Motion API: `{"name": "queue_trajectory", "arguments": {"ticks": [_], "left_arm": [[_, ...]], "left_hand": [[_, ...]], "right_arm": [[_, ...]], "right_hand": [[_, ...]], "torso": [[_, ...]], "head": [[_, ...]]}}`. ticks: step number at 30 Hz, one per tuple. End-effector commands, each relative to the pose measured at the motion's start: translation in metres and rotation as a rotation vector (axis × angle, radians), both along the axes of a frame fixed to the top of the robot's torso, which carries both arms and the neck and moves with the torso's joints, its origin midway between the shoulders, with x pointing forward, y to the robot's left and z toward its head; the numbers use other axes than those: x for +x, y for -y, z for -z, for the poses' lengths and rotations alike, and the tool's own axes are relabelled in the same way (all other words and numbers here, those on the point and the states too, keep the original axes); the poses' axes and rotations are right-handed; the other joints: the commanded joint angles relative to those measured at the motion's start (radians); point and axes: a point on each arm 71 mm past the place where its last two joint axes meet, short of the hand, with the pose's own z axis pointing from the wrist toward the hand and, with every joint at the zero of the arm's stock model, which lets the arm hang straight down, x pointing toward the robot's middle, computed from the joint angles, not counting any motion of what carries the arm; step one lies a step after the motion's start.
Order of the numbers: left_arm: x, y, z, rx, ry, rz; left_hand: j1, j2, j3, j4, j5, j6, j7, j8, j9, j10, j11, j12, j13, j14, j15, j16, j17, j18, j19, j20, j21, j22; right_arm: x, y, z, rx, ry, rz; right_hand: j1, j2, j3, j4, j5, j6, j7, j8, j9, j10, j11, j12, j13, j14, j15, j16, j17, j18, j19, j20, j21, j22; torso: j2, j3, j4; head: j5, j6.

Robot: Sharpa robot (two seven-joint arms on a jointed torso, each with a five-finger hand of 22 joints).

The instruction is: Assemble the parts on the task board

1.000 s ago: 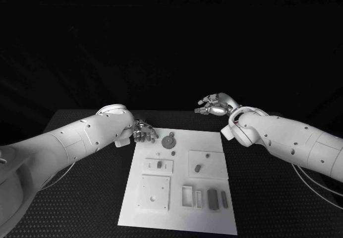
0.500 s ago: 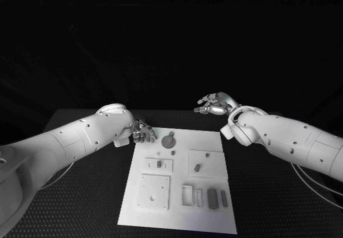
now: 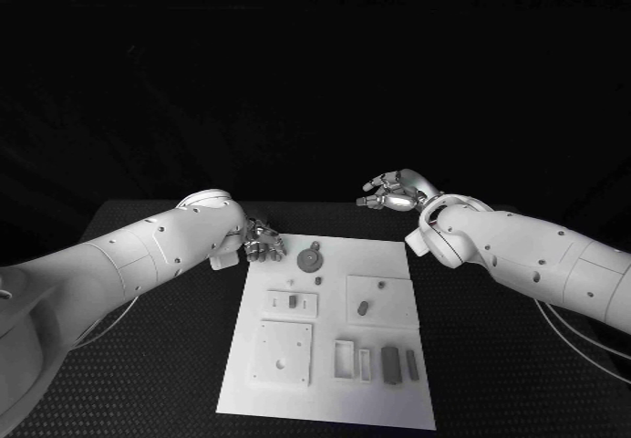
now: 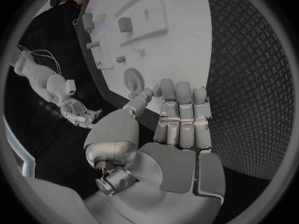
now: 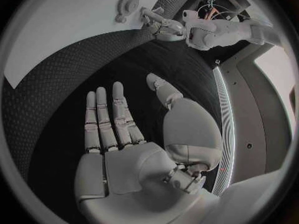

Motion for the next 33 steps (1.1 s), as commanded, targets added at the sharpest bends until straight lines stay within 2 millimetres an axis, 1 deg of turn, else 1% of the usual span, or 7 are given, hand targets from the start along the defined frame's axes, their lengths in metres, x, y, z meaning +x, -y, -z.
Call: {"name": "queue_trajectory", "arguments": {"ticks": [1, 4, 11, 16, 21, 23, 33], "left_arm": [[0.000, 0.002, 0.001, -0.044, -0.006, -0.005], [0.000, 0.002, 0.000, -0.057, -0.009, -0.008], [-0.001, -0.001, 0.000, -0.073, -0.015, -0.022], [-0.001, -0.008, -0.001, -0.098, -0.009, -0.049], [-0.006, -0.015, -0.005, -0.123, -0.009, -0.064], [-0.009, -0.017, -0.008, -0.136, -0.010, -0.063], [-0.036, -0.019, -0.016, -0.171, 0.013, -0.031]], "left_hand": [[0.022, 0.027, 0.006, -0.014, -0.003, 0.009, -0.001, 0.004, 0.002, 0.007, -0.001, -0.004, 0.001, 0.005, 0.004, 0.004, 0.001, -0.011, 0.009, -0.075, -0.004, 0.002], [0.057, 0.020, 0.047, -0.005, -0.008, 0.013, -0.001, 0.007, 0.003, 0.013, -0.001, -0.007, 0.000, 0.008, 0.005, 0.004, 0.002, -0.011, 0.014, -0.074, -0.008, 0.005], [0.068, 0.023, 0.063, 0.003, -0.008, 0.029, -0.006, 0.016, 0.006, 0.021, -0.005, -0.009, 0.000, 0.014, 0.004, 0.008, 0.004, -0.011, 0.019, -0.074, -0.007, 0.009], [0.073, 0.022, 0.073, 0.003, -0.008, 0.048, -0.014, 0.025, 0.009, 0.040, -0.013, -0.004, 0.003, 0.030, -0.001, 0.017, 0.008, -0.008, 0.033, -0.078, 0.000, 0.016], [0.072, 0.018, 0.076, 0.002, -0.007, 0.063, -0.021, 0.030, 0.009, 0.057, -0.021, -0.001, 0.006, 0.046, -0.007, 0.025, 0.011, -0.005, 0.048, -0.083, 0.006, 0.022], [0.070, 0.016, 0.077, 0.002, -0.007, 0.069, -0.023, 0.033, 0.009, 0.062, -0.023, 0.000, 0.007, 0.051, -0.009, 0.027, 0.012, -0.005, 0.052, -0.085, 0.007, 0.024], [0.061, 0.005, 0.085, 0.005, 0.000, 0.099, -0.036, 0.044, 0.008, 0.091, -0.036, 0.008, 0.014, 0.079, -0.022, 0.038, 0.017, -0.001, 0.078, -0.095, 0.014, 0.031]], "right_arm": [[0.000, -0.001, 0.000, 0.000, -0.003, -0.012], [0.000, -0.002, 0.000, 0.000, -0.004, -0.013], [0.000, -0.001, 0.000, -0.001, -0.006, -0.012], [0.000, 0.001, 0.000, -0.001, -0.006, -0.009], [0.000, 0.003, 0.000, -0.001, -0.007, -0.004], [0.000, 0.004, 0.001, -0.001, -0.009, -0.005], [0.000, 0.002, 0.001, -0.001, -0.019, -0.014]], "right_hand": [[0.001, 0.006, -0.004, 0.001, 0.005, 0.010, 0.028, 0.006, -0.001, -0.183, 0.094, 0.004, -0.001, -0.005, 0.000, 0.006, -0.002, -0.001, -0.004, 0.000, -0.004, 0.001], [0.000, 0.006, -0.005, 0.001, 0.005, 0.010, 0.028, 0.006, -0.001, -0.183, 0.094, 0.004, -0.002, -0.006, 0.000, 0.006, -0.002, -0.001, -0.004, 0.000, -0.004, 0.002], [0.000, 0.006, -0.005, 0.002, 0.006, 0.010, 0.028, 0.006, -0.002, -0.184, 0.094, 0.004, -0.003, -0.006, 0.000, 0.006, -0.002, -0.001, -0.004, 0.000, -0.005, 0.002], [0.000, 0.006, -0.005, 0.002, 0.006, 0.009, 0.028, 0.006, -0.002, -0.184, 0.094, 0.004, -0.003, -0.006, 0.000, 0.007, -0.003, -0.001, -0.004, 0.000, -0.005, 0.003], [-0.002, 0.006, -0.006, 0.003, 0.007, 0.009, 0.028, 0.006, -0.002, -0.184, 0.094, 0.005, -0.005, -0.007, 0.000, 0.007, -0.003, -0.001, -0.005, 0.001, -0.006, 0.003], [-0.002, 0.006, -0.006, 0.004, 0.007, 0.009, 0.028, 0.006, -0.002, -0.184, 0.094, 0.005, -0.005, -0.007, 0.000, 0.007, -0.003, -0.001, -0.005, 0.001, -0.006, 0.004], [-0.002, 0.005, -0.006, 0.004, 0.008, 0.009, 0.028, 0.007, -0.003, -0.186, 0.094, 0.006, -0.007, -0.009, 0.000, 0.008, -0.005, -0.001, -0.006, 0.001, -0.007, 0.005]], "torso": [[0.000, 0.0004, 0.0005], [0.000, 0.0003, 0.0009], [0.000, 0.0003, 0.0004], [-0.001, 0.0009, 0.0020], [-0.002, 0.0002, 0.0042], [-0.003, 0.0004, 0.0075], [-0.014, 0.0004, 0.0214]], "head": [[0.001, -0.001], [0.001, 0.000], [0.002, 0.000], [0.002, 0.001], [0.002, 0.001], [0.001, 0.002], [-0.002, -0.004]]}}
